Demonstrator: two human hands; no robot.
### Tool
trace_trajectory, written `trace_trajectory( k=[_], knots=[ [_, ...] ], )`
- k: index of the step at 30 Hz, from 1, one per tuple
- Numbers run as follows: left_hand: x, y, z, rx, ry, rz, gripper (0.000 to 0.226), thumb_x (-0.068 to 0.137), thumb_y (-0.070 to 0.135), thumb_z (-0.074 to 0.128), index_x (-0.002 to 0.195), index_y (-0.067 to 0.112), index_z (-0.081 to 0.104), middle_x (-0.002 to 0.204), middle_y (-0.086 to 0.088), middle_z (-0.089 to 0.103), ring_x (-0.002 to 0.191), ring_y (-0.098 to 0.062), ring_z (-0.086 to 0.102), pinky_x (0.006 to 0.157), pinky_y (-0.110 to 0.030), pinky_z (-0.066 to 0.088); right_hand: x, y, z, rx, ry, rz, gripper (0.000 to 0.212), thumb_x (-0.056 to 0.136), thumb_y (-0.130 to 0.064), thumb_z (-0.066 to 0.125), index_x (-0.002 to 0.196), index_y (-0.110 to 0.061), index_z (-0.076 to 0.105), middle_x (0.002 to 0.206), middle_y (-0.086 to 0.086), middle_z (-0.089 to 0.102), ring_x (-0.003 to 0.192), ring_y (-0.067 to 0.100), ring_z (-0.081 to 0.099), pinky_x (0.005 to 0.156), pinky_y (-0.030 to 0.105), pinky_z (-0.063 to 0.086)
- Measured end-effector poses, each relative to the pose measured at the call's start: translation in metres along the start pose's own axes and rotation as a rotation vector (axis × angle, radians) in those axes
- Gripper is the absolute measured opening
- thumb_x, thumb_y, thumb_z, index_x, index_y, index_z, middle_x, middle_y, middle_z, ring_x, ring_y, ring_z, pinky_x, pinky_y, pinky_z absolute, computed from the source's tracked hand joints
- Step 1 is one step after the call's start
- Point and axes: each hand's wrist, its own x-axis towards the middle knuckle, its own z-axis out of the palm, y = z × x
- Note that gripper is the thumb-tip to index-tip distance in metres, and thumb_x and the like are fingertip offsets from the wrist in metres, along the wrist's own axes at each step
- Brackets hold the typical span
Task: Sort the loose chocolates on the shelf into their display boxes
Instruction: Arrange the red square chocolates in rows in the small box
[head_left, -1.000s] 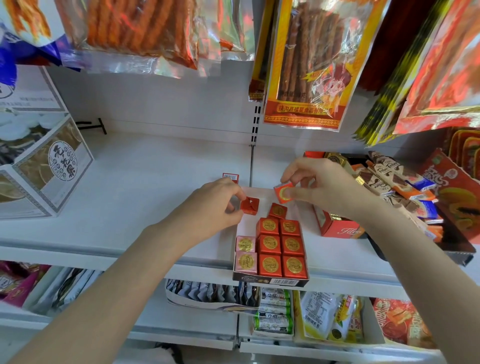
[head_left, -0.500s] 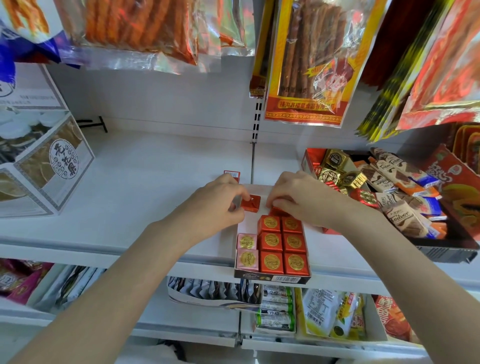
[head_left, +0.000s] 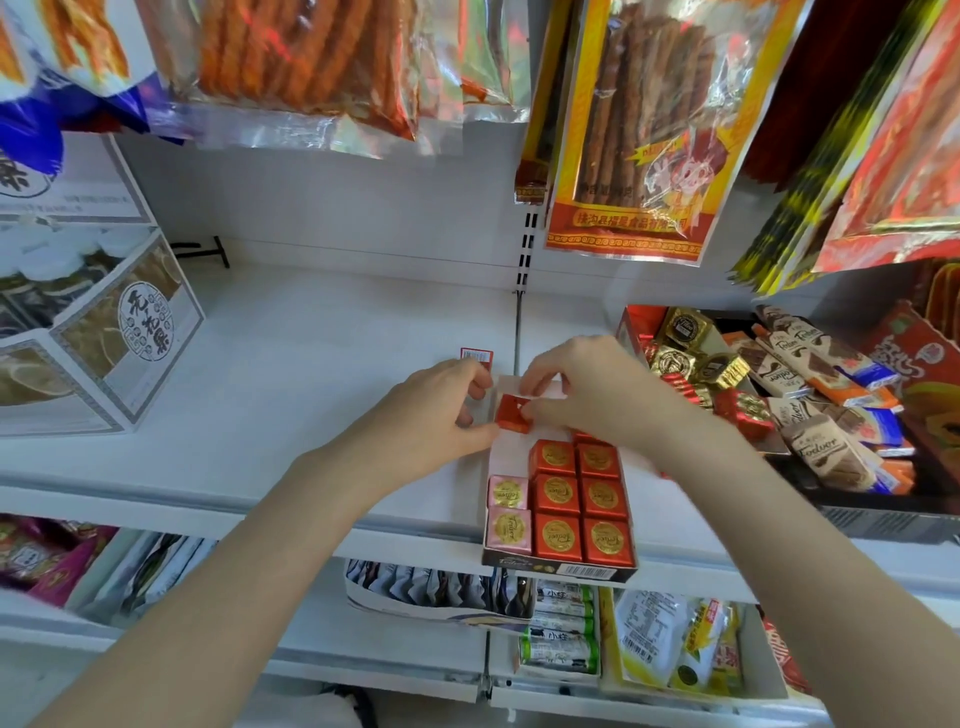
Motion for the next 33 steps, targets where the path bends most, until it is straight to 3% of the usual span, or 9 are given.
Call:
trace_trajectory(
  k=[3, 6, 11, 15, 18, 21, 28, 30, 33],
  knots=[
    [-0.001, -0.004, -0.001, 0.005, -0.001, 0.001, 0.041, 0.083, 0.03, 0.061, 0.119, 0.015, 0.05, 0.119, 0.001, 0.055, 0.094, -0.013, 0.06, 0.089, -0.033, 0.048, 0.009, -0.011, 0.022, -0.097, -0.018, 0.029, 0.024, 0.079, -0.029, 0.066, 0.101, -0.017, 0.065, 0.1, 0.005, 0.064, 0.092, 0.017, 0.049, 0.069, 0.025, 0.038],
    [-0.001, -0.004, -0.002, 0.016, -0.002, 0.011, 0.042, 0.084, 0.03, 0.061, 0.121, 0.015, 0.049, 0.119, 0.001, 0.054, 0.094, -0.013, 0.059, 0.089, -0.033, 0.048, 0.009, -0.013, 0.022, -0.062, 0.003, 0.047, 0.024, 0.078, -0.025, 0.067, 0.099, -0.016, 0.061, 0.096, 0.004, 0.064, 0.094, 0.02, 0.055, 0.07, 0.028, 0.042],
    [0.0, -0.003, -0.002, 0.043, -0.013, 0.02, 0.042, 0.085, 0.03, 0.059, 0.122, 0.015, 0.048, 0.123, 0.0, 0.053, 0.098, -0.013, 0.058, 0.089, -0.031, 0.047, -0.002, -0.001, -0.013, 0.573, -0.037, 0.242, 0.016, 0.09, -0.016, 0.05, 0.099, -0.021, 0.063, 0.081, 0.003, 0.067, 0.061, 0.007, 0.053, 0.063, 0.023, 0.043],
    [-0.001, -0.003, -0.002, 0.051, -0.022, 0.014, 0.039, 0.086, 0.031, 0.058, 0.121, 0.017, 0.048, 0.123, 0.002, 0.053, 0.099, -0.012, 0.057, 0.088, -0.028, 0.047, -0.014, 0.012, -0.021, 0.863, -0.158, 0.276, 0.021, 0.094, -0.011, 0.046, 0.1, -0.017, 0.065, 0.091, 0.012, 0.065, 0.065, 0.011, 0.053, 0.065, 0.023, 0.044],
    [-0.002, -0.002, -0.001, 0.057, -0.031, 0.012, 0.037, 0.087, 0.031, 0.056, 0.121, 0.017, 0.048, 0.122, 0.002, 0.053, 0.1, -0.011, 0.058, 0.091, -0.031, 0.047, -0.015, 0.015, -0.02, 0.865, -0.139, 0.278, 0.014, 0.089, -0.007, 0.053, 0.1, -0.011, 0.062, 0.08, 0.007, 0.068, 0.065, 0.01, 0.065, 0.061, 0.017, 0.051],
    [-0.002, -0.002, 0.001, 0.067, -0.028, 0.014, 0.037, 0.087, 0.03, 0.056, 0.121, 0.017, 0.048, 0.122, 0.002, 0.054, 0.099, -0.011, 0.058, 0.091, -0.03, 0.046, -0.016, 0.013, -0.02, 0.917, -0.115, 0.271, 0.015, 0.084, -0.002, 0.059, 0.097, -0.009, 0.057, 0.087, 0.01, 0.069, 0.074, 0.019, 0.071, 0.063, 0.02, 0.057],
    [-0.001, -0.002, 0.001, 0.062, -0.026, 0.016, 0.035, 0.087, 0.03, 0.056, 0.119, 0.017, 0.049, 0.119, 0.002, 0.055, 0.098, -0.011, 0.058, 0.089, -0.029, 0.046, -0.015, 0.015, -0.02, 0.624, -0.047, 0.106, 0.026, 0.087, -0.013, 0.058, 0.098, -0.036, 0.063, 0.104, -0.006, 0.063, 0.091, 0.011, 0.06, 0.078, 0.029, 0.05],
    [-0.001, -0.002, 0.001, 0.058, -0.023, 0.02, 0.035, 0.087, 0.029, 0.056, 0.119, 0.017, 0.049, 0.119, 0.002, 0.055, 0.098, -0.011, 0.057, 0.088, -0.028, 0.046, -0.013, 0.015, -0.018, 0.63, -0.053, 0.128, 0.026, 0.083, -0.012, 0.063, 0.101, -0.031, 0.06, 0.096, -0.007, 0.066, 0.088, 0.009, 0.062, 0.077, 0.025, 0.05],
    [-0.001, -0.002, 0.001, 0.058, -0.02, 0.031, 0.037, 0.088, 0.03, 0.056, 0.121, 0.017, 0.049, 0.12, 0.003, 0.054, 0.099, -0.009, 0.055, 0.086, -0.023, 0.043, -0.011, 0.015, -0.016, 0.664, -0.001, 0.156, 0.018, 0.077, -0.007, 0.069, 0.087, -0.019, 0.061, 0.086, -0.002, 0.069, 0.08, 0.009, 0.064, 0.071, 0.019, 0.051]
  ],
)
